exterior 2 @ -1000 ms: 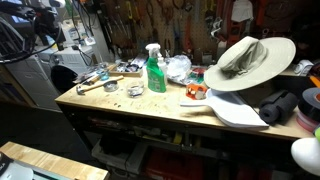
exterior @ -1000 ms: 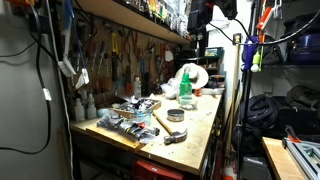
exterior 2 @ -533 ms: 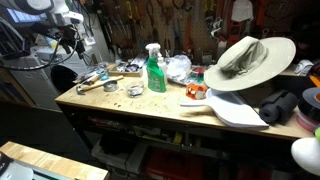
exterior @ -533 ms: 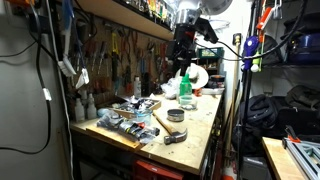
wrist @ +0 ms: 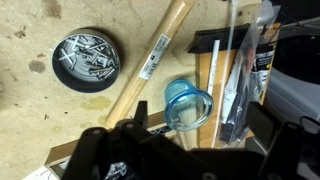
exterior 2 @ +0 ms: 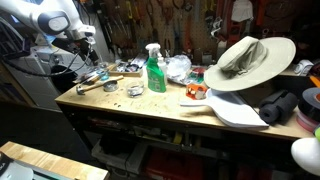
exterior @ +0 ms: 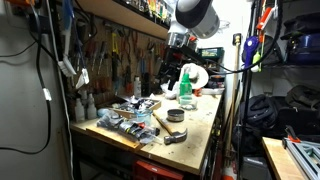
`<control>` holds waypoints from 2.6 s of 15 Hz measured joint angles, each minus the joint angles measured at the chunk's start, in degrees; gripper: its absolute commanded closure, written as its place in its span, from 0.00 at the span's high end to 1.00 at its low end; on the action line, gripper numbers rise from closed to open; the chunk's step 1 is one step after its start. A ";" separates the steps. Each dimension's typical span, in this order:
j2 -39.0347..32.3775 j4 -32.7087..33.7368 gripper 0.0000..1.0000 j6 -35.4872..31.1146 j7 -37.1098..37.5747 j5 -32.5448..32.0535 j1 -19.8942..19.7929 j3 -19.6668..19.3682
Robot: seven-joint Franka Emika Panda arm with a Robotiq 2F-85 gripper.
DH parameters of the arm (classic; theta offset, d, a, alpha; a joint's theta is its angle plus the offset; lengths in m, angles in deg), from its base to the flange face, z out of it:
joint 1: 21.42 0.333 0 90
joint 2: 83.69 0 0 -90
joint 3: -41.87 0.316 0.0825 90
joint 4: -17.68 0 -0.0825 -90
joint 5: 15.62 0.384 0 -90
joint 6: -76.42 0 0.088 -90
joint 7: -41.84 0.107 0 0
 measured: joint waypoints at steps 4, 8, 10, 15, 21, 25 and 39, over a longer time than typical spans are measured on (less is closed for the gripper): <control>-0.59 0.38 1.00 -0.24 -0.06 0.11 0.00 0.00; -1.23 1.25 1.00 -0.22 -0.07 0.11 -0.05 0.00; -3.35 2.70 1.00 -0.22 -0.07 0.11 -0.14 -0.01; -11.36 7.55 1.00 -0.55 0.08 -0.47 -0.20 0.09; -18.63 12.91 0.99 -2.09 1.49 -2.73 -0.29 0.15; -21.88 15.65 0.77 -2.09 1.57 -2.91 -0.37 0.15; -27.21 20.13 0.01 -1.90 2.25 -2.90 -0.77 0.65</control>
